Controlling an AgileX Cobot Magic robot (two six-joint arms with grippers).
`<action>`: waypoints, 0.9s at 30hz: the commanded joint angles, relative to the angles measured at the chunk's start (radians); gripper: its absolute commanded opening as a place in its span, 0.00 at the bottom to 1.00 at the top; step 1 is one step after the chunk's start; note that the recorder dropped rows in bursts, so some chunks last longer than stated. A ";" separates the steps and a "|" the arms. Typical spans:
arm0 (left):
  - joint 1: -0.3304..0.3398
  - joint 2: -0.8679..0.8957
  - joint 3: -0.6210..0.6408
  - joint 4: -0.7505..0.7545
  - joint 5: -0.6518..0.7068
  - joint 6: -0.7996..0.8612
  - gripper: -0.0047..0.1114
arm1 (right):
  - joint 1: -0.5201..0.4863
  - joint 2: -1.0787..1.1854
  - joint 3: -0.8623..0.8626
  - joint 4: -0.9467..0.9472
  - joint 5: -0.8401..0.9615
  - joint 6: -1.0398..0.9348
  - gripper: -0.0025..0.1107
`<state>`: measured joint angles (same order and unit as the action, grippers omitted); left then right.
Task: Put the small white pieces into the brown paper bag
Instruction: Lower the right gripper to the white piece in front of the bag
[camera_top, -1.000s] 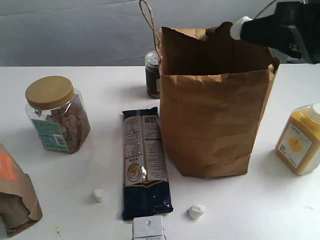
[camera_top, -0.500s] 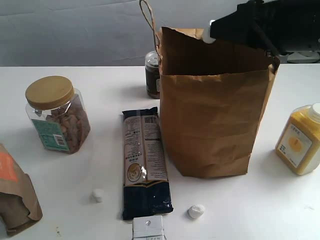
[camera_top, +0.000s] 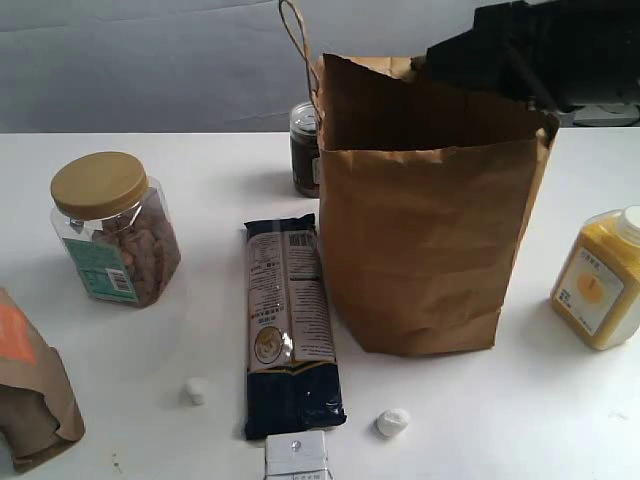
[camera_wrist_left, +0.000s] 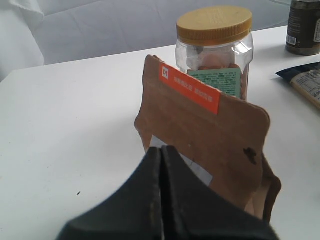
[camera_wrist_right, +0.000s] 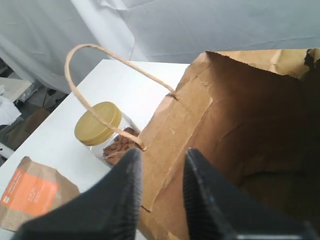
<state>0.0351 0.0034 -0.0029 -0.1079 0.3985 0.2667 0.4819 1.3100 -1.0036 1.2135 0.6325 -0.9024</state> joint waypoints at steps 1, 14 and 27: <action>-0.008 -0.003 0.003 -0.009 -0.006 -0.002 0.04 | 0.046 -0.046 -0.006 -0.021 0.027 -0.042 0.03; -0.008 -0.003 0.003 -0.009 -0.006 -0.002 0.04 | 0.449 -0.153 -0.006 -0.586 -0.114 0.210 0.02; -0.008 -0.003 0.003 -0.009 -0.006 -0.002 0.04 | 0.706 -0.123 0.039 -1.387 0.053 1.051 0.02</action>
<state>0.0351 0.0034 -0.0029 -0.1079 0.3985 0.2667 1.1692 1.1663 -0.9960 -0.1235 0.6520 0.0790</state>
